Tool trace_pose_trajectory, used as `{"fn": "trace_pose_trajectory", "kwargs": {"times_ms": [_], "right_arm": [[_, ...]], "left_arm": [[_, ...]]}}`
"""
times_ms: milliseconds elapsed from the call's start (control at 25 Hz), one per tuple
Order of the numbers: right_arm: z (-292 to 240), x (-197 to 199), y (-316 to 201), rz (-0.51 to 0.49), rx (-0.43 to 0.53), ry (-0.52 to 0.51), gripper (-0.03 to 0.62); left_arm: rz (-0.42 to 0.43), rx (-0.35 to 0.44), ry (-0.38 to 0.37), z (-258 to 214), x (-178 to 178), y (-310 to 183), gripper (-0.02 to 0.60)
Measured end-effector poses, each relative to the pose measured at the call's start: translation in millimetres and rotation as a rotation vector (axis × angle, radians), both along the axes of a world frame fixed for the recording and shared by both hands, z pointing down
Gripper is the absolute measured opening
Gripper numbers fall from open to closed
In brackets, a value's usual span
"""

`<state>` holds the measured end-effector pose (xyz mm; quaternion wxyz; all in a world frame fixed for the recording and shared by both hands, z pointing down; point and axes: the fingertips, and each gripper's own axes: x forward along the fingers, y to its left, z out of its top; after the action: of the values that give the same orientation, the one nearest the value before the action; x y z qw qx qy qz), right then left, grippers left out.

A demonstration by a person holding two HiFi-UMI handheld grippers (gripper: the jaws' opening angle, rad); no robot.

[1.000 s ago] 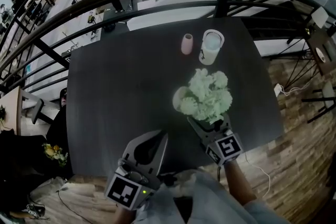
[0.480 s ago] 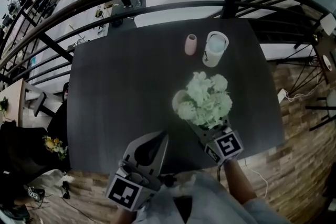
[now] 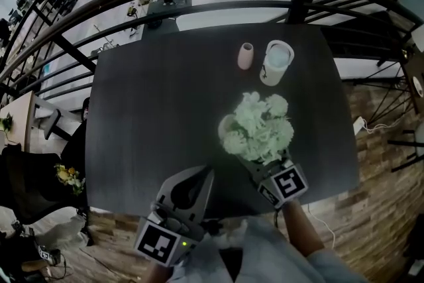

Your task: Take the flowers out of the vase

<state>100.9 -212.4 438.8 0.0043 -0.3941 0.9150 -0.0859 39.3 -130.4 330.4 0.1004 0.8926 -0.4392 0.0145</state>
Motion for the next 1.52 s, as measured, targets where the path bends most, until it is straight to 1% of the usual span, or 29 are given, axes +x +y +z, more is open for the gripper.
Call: {"fn": "trace_pose_trajectory", "kwargs": {"times_ms": [240,400,640,1120,1520], "right_arm": [[-11.6,-4.2,-0.4,-0.022,0.014,-0.038,0.341],[-17.5,-2.7,-1.6,-0.029,0.024,-0.045,0.337],[-25.7,-2.8,-2.7,-0.025,0.031,-0.066,0.336],[-45.2,-6.8,-4.9,-0.025,0.079,-0.062,0.330],[-63.8,-6.1,-7.0,-0.023,0.088,-0.083,0.330]], "left_arm": [[-0.010,0.007,0.000,-0.1,1.7,-0.7,0.000],[-0.012,0.007,0.000,-1.1,4.5,-1.3,0.000],[-0.008,0.014,0.003,-1.9,2.8,-0.7,0.000],[-0.002,0.025,0.012,-3.5,-1.9,-2.3,-0.001],[0.004,0.036,0.017,-7.8,-3.4,0.1,0.000]]}}
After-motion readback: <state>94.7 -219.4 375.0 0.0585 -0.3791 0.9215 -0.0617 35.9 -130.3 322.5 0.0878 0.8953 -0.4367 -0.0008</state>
